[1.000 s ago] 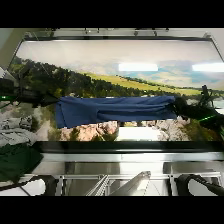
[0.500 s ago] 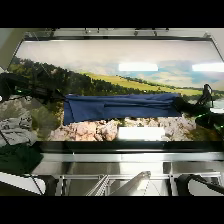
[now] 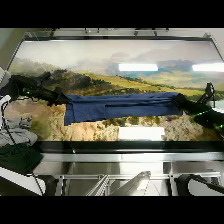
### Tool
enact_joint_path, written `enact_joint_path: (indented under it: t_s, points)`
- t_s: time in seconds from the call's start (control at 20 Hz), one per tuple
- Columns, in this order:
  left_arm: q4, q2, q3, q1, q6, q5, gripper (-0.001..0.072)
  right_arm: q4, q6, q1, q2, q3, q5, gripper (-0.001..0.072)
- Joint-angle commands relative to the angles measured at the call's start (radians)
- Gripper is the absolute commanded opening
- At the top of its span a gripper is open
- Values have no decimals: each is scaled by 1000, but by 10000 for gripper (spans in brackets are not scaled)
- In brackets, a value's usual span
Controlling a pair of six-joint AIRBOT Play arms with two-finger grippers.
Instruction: Fold the shirts.
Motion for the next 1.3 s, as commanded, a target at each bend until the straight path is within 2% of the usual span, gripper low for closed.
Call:
enact_joint_path:
  t_s: [0.0,0.05,0.1,0.15,0.2,0.4,0.5,0.55,0.65,0.7,0.8,0.9,0.95,1.25]
  points:
    - [0,-4,1,-6,2,-11,19,18,-7,1,-11,1,-13,499]
    - [-1,-4,1,-6,2,-8,20,19,-7,1,-11,1,-13,530]
    - [-2,-4,1,-6,2,-6,145,26,-7,1,-11,1,-14,529]
    - [-10,-4,1,-6,2,-1,326,26,-7,0,-10,1,-16,529]
    - [-26,-3,1,-6,2,4,397,26,-7,1,-10,2,-13,529]
    - [-77,-3,35,-2,2,109,631,3,-11,-7,31,4,53,529]
    - [-78,-3,101,13,1,217,649,-66,-9,-46,82,24,153,529]
    - [-77,-3,139,23,-13,266,648,-113,19,-79,100,44,207,530]
    - [-77,-3,219,51,-60,335,634,-295,200,-160,85,124,296,549]
    - [-77,-3,254,66,-84,350,629,-387,294,-197,47,181,359,581]
    - [-77,-3,311,85,-132,360,604,-453,347,-244,-66,298,518,581]
    - [-78,-3,342,91,-145,373,67,-463,346,-247,-179,391,626,584]
    - [-79,-3,348,87,-146,377,9,-468,346,-241,-226,426,658,585]
    - [-78,-3,349,29,-146,391,9,-501,347,-202,-410,525,660,585]
